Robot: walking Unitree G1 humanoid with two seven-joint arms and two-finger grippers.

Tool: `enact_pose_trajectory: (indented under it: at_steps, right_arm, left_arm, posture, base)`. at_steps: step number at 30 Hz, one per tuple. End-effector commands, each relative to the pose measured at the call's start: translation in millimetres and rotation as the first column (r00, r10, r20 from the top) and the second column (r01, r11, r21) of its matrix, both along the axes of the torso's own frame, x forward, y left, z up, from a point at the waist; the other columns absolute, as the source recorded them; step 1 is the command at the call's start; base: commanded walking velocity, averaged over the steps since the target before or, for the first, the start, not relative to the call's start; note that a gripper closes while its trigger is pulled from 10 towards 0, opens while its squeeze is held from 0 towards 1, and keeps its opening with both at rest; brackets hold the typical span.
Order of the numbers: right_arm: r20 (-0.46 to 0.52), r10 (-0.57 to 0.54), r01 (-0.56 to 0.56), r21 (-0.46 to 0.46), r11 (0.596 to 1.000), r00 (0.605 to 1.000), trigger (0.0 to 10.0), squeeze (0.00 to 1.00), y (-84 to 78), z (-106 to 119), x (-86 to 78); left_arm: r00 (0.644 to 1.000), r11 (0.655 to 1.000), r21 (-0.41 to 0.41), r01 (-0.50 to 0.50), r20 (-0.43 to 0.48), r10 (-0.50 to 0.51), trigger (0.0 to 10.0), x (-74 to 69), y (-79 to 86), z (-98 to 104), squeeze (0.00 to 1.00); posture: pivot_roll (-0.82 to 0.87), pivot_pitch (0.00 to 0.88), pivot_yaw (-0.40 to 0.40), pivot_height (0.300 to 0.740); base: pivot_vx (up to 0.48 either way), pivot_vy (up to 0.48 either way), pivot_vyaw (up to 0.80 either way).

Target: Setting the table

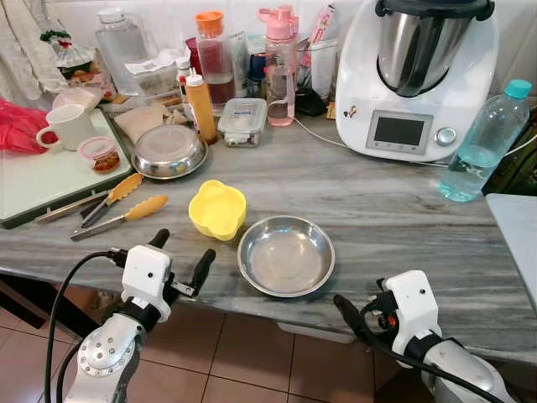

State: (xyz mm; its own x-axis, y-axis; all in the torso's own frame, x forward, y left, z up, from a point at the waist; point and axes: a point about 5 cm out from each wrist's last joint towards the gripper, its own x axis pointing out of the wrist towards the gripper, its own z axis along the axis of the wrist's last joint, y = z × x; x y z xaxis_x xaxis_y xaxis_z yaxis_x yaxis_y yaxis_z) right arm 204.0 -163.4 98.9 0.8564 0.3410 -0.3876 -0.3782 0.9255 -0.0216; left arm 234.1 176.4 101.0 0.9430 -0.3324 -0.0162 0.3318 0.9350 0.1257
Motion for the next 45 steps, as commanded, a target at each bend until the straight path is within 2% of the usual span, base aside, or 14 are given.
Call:
enact_pose_trajectory:
  at_steps: [1,13,34,42,44,45]
  right_arm:
    - [-0.015,0.004,-0.004,-0.006,1.0,1.0,10.0,0.0,5.6,-4,4.3]
    - [-0.068,0.015,-0.018,-0.038,0.999,0.998,10.0,0.0,9.5,-13,8.3]
    - [0.0,0.093,-0.093,0.029,0.995,0.996,10.0,0.0,37.8,-5,34.2]
    - [-0.004,0.099,-0.099,0.039,0.994,0.995,10.0,0.0,32.6,-4,26.5]
    - [0.002,0.083,-0.083,0.042,0.996,0.997,10.0,0.0,20.4,-3,17.6]
    - [0.002,0.083,-0.083,0.042,0.996,0.997,10.0,0.0,20.4,-3,17.6]
  left_arm:
    - [0.999,1.0,-0.014,0.023,-0.04,-0.023,10.0,-2.9,1.0,-8,0.0]
    - [0.996,0.999,-0.025,0.047,-0.078,-0.048,10.0,-8.0,1.5,-17,0.0]
    - [0.995,0.997,-0.036,0.07,-0.067,-0.072,10.0,-3.1,-2.6,-14,0.0]
    - [0.995,0.997,-0.036,0.072,-0.06,-0.074,10.0,-3.8,-4.5,-11,0.0]
    - [0.995,0.996,-0.039,0.075,-0.057,-0.077,10.0,-3.8,-5.8,-9,0.0]
    - [0.995,0.996,-0.039,0.075,-0.057,-0.077,10.0,-3.8,-5.8,-9,0.0]
  posture:
    - [-0.08,0.036,0.05,0.74]
    - [-0.08,0.048,0.047,0.74]
    - [-0.07,0.036,0.047,0.74]
    - [-0.07,0.024,0.047,0.74]
    - [-0.08,0.019,0.05,0.74]
    - [-0.08,0.019,0.05,0.74]
  base:
    - [0.0,0.0,0.0]
    - [0.0,0.0,0.0]
    - [0.0,0.0,0.0]
    - [0.0,0.0,0.0]
    - [0.0,0.0,0.0]
    - [0.0,0.0,0.0]
